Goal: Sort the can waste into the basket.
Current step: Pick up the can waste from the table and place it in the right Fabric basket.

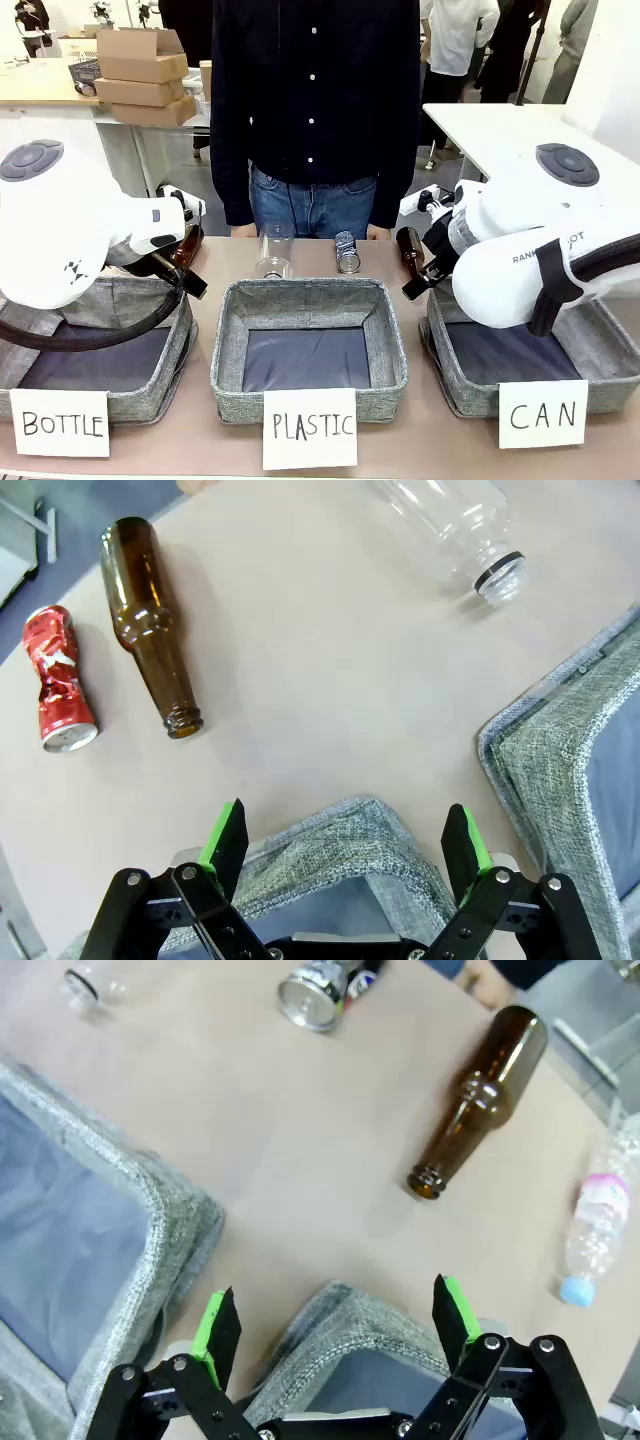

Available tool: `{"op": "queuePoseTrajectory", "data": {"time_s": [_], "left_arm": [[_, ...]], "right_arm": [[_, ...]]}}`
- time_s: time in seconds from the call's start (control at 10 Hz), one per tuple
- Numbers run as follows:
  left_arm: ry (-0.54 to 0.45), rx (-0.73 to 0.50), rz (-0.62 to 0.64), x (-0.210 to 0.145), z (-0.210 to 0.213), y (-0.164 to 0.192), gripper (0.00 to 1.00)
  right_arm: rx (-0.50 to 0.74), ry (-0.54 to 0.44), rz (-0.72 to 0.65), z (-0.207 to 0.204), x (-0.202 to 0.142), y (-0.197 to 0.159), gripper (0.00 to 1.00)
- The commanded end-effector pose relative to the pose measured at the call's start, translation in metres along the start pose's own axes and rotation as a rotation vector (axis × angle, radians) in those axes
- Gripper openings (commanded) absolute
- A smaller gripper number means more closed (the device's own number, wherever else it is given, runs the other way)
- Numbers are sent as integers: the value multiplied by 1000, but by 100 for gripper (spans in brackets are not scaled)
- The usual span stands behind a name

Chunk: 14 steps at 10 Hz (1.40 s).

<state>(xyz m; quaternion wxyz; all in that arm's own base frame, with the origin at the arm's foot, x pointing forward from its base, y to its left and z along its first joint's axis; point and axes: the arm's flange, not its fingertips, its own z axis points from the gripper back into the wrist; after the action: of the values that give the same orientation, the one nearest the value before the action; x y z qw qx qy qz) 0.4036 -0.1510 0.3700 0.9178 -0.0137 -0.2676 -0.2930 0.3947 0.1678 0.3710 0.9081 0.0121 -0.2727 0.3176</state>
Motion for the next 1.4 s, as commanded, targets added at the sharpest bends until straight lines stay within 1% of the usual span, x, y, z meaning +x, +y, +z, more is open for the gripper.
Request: {"op": "queuePoseTrajectory", "data": {"time_s": [0.0, 1.2, 1.3], "left_arm": [[0, 0, 0, 0, 0, 0, 100], [0, 0, 1, 0, 0, 0, 100], [-67, -62, 59, 9, 52, 10, 100]], "right_arm": [[0, 0, 0, 0, 0, 0, 100], [0, 0, 0, 0, 0, 0, 100], [-35, -27, -115, 43, 19, -3, 100]]}}
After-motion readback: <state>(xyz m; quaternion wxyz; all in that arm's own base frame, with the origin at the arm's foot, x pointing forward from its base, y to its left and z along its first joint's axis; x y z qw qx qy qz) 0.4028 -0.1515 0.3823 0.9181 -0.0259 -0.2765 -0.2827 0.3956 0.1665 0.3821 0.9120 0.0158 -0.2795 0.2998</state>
